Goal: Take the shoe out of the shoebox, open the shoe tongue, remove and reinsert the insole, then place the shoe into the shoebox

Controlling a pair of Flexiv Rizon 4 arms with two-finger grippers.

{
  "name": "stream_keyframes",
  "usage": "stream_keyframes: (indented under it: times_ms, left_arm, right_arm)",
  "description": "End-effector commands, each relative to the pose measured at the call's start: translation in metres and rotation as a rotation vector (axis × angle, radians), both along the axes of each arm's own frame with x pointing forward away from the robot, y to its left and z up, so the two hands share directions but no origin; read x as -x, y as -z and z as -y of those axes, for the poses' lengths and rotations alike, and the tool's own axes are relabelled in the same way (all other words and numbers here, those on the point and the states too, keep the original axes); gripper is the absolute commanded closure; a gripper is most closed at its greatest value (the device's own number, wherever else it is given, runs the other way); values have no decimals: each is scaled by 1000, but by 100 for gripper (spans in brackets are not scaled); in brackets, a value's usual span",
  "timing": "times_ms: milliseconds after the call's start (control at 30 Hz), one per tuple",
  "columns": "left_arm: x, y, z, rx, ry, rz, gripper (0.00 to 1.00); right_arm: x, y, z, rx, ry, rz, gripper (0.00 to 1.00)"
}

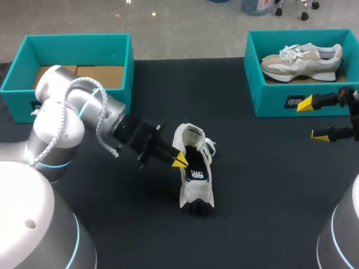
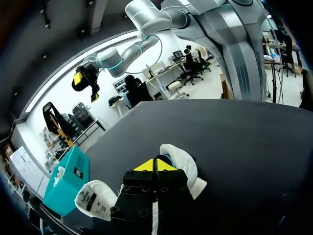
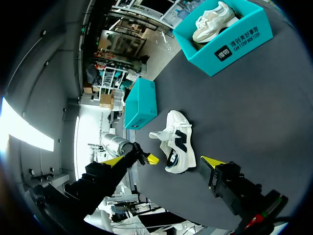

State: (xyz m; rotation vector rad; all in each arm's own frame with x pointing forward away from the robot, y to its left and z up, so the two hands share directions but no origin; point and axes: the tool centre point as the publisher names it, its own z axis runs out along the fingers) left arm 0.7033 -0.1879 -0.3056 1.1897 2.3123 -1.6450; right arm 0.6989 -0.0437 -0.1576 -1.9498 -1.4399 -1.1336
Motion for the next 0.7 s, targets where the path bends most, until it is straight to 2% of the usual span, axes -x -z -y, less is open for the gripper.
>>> stream_keyframes:
  times_ms: [33, 200, 400, 700]
  left_arm:
    - [-6, -9, -2, -149, 188, -41, 100]
    - [-2, -11, -6, -229, 247, -19, 100]
    - [2, -8, -9, -309, 286, 75, 100]
    - [2, -7, -9, -303, 280, 93, 100]
  right_arm:
    - [1, 0, -1, 3, 3, -2, 0]
    - [1, 0, -1, 3, 3, -2, 0]
    - [1, 0, -1, 3, 3, -2, 0]
    - [1, 0, -1, 3, 3, -2, 0]
